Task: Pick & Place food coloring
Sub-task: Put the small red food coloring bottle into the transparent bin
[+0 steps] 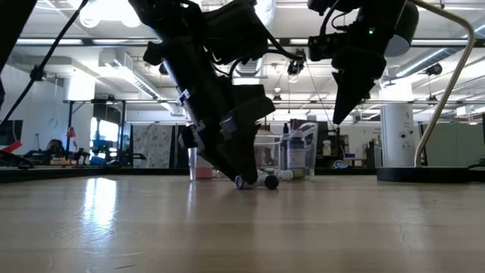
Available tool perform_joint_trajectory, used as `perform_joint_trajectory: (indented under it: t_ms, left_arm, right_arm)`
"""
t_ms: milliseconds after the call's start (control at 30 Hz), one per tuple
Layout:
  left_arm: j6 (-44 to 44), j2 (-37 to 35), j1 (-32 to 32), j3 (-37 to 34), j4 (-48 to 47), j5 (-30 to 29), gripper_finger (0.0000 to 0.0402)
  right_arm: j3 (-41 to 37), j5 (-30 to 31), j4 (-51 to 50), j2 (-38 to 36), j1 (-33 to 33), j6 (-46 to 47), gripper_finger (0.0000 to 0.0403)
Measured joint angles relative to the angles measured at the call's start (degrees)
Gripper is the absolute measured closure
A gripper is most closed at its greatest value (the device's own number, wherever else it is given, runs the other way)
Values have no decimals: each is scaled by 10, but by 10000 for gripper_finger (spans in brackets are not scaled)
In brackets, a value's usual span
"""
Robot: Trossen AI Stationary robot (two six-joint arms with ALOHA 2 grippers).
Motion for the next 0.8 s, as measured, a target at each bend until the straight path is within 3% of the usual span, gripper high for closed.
perform_joint_trajectory:
  t_ms: [367,600,700,800]
  left_arm:
    - [31,-1,0,0,-2,-1,359]
    - [47,-42,0,0,-3,-6,371]
    - [46,-86,0,0,-2,-59,368]
    - [72,-135,8,0,-5,-157,366]
  right_arm:
    - [0,0,3,0,0,0,177]
    - [0,0,2,0,0,0,177]
    - [0,0,2,1,0,0,177]
    - [0,0,2,1,0,2,177]
